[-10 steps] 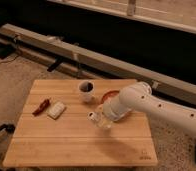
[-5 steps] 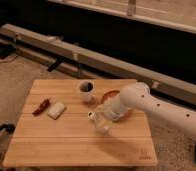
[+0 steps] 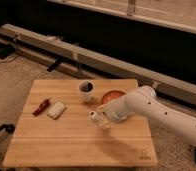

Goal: Stand the bottle upright

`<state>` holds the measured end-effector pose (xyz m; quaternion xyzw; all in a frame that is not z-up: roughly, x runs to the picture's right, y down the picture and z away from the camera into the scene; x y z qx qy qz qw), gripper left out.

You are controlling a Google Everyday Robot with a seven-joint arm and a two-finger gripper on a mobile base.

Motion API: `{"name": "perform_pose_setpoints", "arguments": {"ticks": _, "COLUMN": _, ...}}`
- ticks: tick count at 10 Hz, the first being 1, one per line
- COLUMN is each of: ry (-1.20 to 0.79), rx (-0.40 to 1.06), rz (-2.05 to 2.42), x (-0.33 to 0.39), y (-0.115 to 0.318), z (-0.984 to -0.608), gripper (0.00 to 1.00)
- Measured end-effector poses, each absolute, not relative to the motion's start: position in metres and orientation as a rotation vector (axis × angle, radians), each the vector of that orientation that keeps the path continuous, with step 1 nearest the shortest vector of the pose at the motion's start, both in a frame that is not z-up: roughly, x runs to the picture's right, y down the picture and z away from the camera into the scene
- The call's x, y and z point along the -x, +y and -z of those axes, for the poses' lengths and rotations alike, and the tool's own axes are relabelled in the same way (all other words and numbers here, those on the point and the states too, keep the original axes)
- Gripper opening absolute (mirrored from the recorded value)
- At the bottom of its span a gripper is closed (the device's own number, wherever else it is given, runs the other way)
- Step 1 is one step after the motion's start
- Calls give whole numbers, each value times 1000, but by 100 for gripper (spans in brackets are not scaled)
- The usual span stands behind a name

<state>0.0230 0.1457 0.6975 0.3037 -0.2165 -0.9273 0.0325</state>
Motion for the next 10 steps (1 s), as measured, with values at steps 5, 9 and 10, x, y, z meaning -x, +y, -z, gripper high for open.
{"name": "perform_pose_setpoints", "arguments": {"ticks": 5, "ry": -550, "rx": -1047, "rz": 2821, "x": -30, "y": 139, "z": -685, "gripper": 0}}
{"name": "perform_pose_setpoints", "arguments": {"ticks": 9, "ry": -459, "rx": -1116, "rz": 2808, "x": -33, "y": 137, "z": -676, "gripper": 0}}
{"name": "perform_pose_setpoints", "arguments": {"ticks": 10, "ry": -476, "rx": -1117, "rz": 2806, "x": -31, "y": 138, "z": -677, "gripper": 0}}
